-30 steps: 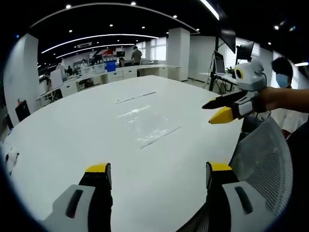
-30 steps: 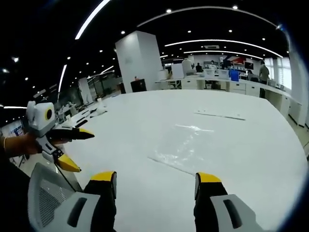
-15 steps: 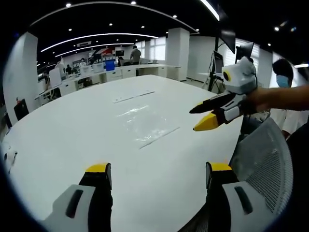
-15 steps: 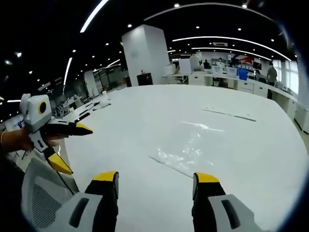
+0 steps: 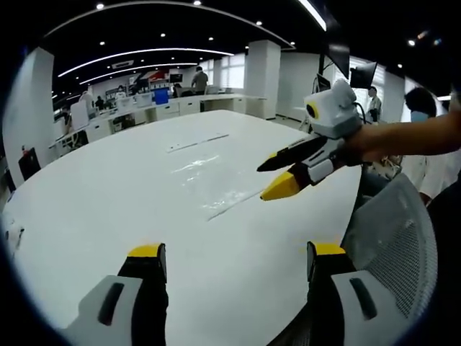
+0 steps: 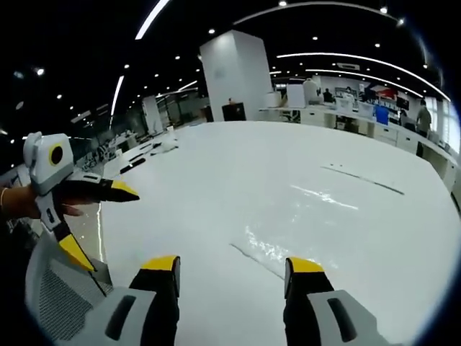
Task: Open the resealable bag by pulling the two sides of the seal apart until the entire bag opening is separated and visibly accessible.
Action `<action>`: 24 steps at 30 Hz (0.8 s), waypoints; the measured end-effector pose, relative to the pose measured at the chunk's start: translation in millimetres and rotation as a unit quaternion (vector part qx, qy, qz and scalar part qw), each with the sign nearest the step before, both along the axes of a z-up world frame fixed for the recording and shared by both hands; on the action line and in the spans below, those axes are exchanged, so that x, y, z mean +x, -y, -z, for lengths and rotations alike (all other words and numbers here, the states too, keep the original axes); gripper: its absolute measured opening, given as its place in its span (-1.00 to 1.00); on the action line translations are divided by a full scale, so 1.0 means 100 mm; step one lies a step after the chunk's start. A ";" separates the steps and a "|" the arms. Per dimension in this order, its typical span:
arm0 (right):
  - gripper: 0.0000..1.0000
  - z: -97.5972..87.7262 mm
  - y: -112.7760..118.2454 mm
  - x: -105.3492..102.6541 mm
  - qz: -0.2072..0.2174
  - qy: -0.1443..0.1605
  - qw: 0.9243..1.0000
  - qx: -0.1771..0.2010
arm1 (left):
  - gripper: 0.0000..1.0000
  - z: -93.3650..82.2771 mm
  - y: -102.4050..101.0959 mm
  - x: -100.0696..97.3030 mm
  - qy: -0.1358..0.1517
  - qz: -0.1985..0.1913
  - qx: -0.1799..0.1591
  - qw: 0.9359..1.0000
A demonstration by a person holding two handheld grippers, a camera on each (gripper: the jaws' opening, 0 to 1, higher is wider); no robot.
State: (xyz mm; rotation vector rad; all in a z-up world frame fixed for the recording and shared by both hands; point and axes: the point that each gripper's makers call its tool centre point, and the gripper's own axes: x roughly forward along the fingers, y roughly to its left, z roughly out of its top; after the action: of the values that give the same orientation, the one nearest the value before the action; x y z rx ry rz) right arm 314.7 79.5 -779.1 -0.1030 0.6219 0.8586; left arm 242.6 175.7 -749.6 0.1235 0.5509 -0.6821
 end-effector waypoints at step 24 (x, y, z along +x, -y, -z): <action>-0.14 0.34 -0.38 0.34 -0.054 -0.003 0.998 -0.043 | 0.64 -0.04 -0.06 0.10 0.013 -0.014 -0.001 1.000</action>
State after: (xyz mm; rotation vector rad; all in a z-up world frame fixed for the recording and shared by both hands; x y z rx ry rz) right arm 348.3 117.4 -813.2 -0.2136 0.6646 0.9365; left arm 252.4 182.0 -745.3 0.1214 0.5258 -0.6527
